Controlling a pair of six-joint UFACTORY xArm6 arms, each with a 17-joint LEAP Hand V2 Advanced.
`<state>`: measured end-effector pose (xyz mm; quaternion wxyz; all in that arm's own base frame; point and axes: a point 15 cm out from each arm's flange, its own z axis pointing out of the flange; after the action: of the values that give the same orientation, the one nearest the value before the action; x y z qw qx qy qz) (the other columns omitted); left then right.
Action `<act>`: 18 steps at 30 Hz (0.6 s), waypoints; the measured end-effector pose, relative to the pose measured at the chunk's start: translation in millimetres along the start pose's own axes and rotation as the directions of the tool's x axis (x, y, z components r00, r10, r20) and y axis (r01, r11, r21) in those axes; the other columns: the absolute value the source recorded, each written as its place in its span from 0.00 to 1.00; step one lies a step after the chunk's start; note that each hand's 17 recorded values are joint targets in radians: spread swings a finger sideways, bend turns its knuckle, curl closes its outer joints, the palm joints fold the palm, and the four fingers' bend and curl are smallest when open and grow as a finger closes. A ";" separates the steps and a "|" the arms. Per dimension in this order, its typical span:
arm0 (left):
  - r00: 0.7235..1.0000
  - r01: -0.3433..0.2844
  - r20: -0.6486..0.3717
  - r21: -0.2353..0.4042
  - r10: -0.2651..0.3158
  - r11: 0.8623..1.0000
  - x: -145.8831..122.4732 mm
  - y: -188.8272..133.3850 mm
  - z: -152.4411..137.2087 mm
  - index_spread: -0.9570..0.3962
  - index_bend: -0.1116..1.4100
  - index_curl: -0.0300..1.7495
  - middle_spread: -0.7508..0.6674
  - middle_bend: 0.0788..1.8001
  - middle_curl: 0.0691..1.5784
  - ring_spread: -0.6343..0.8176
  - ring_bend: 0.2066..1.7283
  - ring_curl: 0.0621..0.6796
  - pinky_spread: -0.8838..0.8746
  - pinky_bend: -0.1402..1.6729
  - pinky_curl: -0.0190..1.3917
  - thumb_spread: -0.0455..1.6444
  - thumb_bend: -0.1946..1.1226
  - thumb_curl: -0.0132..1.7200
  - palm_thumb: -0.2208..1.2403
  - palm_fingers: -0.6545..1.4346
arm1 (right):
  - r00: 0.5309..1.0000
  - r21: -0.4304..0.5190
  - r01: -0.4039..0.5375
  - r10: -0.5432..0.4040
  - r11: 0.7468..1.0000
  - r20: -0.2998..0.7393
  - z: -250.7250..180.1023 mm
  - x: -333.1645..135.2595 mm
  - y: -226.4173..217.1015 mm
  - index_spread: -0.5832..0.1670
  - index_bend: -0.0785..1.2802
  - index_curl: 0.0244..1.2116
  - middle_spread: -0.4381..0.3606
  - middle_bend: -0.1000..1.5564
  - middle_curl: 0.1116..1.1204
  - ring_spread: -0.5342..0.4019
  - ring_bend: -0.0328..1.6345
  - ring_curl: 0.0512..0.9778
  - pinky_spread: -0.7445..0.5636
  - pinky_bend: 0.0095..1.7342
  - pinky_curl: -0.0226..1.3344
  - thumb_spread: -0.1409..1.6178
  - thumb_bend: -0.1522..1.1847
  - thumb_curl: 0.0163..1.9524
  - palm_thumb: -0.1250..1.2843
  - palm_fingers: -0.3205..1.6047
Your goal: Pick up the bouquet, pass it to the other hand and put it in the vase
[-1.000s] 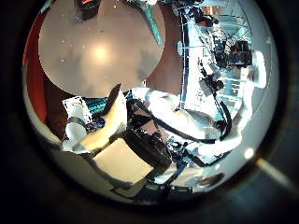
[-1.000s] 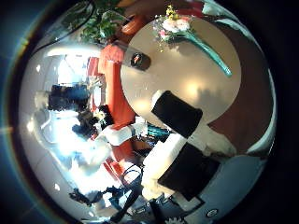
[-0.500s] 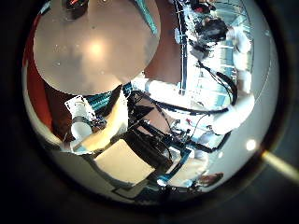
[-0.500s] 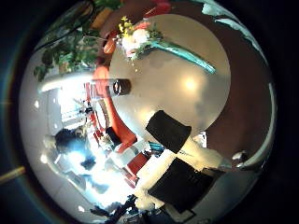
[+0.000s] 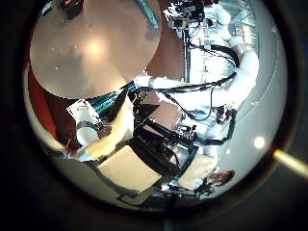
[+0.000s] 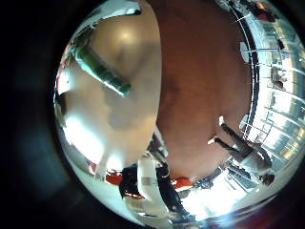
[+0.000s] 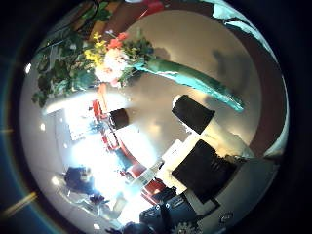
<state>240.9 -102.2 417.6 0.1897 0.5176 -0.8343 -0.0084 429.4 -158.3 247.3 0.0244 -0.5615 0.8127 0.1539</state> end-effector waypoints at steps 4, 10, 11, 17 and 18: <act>1.000 0.007 -0.002 0.004 -0.007 1.000 -0.8 0.4 -0.4 0.78 0.19 0.22 0.77 0.07 0.18 0.78 0.17 0.21 0.78 0.18 0.23 0.67 0.13 0.21 0.45 0.41 | 1.000 -0.041 -0.013 0.013 0.999 -0.010 20.9 -1.4 -25.2 0.48 0.20 0.31 0.46 0.37 0.35 0.40 0.56 0.30 0.61 0.36 0.14 0.69 0.10 0.21 0.53 0.39; 1.000 0.007 0.001 0.008 -0.007 1.000 1.6 -4.7 -4.2 0.78 0.19 0.22 0.77 0.07 0.18 0.78 0.17 0.21 0.78 0.18 0.23 0.68 0.13 0.21 0.45 0.41 | 1.000 -0.091 -0.003 0.001 0.996 -0.023 51.6 -11.6 -44.8 0.48 0.20 0.32 0.46 0.36 0.35 0.40 0.55 0.30 0.62 0.35 0.12 0.68 0.10 0.21 0.54 0.38; 1.000 0.010 0.000 0.006 -0.010 1.000 1.2 -5.8 -4.1 0.78 0.19 0.22 0.77 0.07 0.18 0.78 0.17 0.21 0.78 0.18 0.23 0.68 0.13 0.21 0.45 0.41 | 1.000 -0.100 -0.006 0.004 0.995 -0.024 56.3 -11.5 -45.4 0.48 0.20 0.32 0.46 0.37 0.35 0.40 0.55 0.30 0.63 0.35 0.12 0.68 0.10 0.21 0.54 0.38; 1.000 0.020 -0.005 -0.009 -0.020 1.000 -1.0 -15.7 -3.2 0.78 0.19 0.22 0.77 0.07 0.18 0.78 0.18 0.21 0.78 0.18 0.24 0.68 0.13 0.21 0.45 0.41 | 1.000 -0.126 -0.015 0.012 0.992 -0.027 71.3 -9.7 -49.2 0.48 0.20 0.32 0.47 0.36 0.35 0.42 0.55 0.29 0.63 0.35 0.11 0.68 0.10 0.22 0.54 0.38; 1.000 0.023 -0.006 -0.015 -0.023 1.000 -1.5 -17.8 -2.1 0.79 0.19 0.22 0.77 0.07 0.18 0.78 0.18 0.21 0.78 0.18 0.24 0.68 0.13 0.21 0.45 0.41 | 0.999 -0.128 -0.015 0.011 0.992 -0.030 72.9 -8.3 -52.8 0.48 0.20 0.32 0.47 0.36 0.35 0.42 0.55 0.29 0.63 0.35 0.11 0.68 0.10 0.22 0.54 0.38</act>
<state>257.5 -108.7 415.4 0.1961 0.5257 -0.8276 -0.0149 471.4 -147.5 167.9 -0.0246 -0.5586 0.8051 0.1980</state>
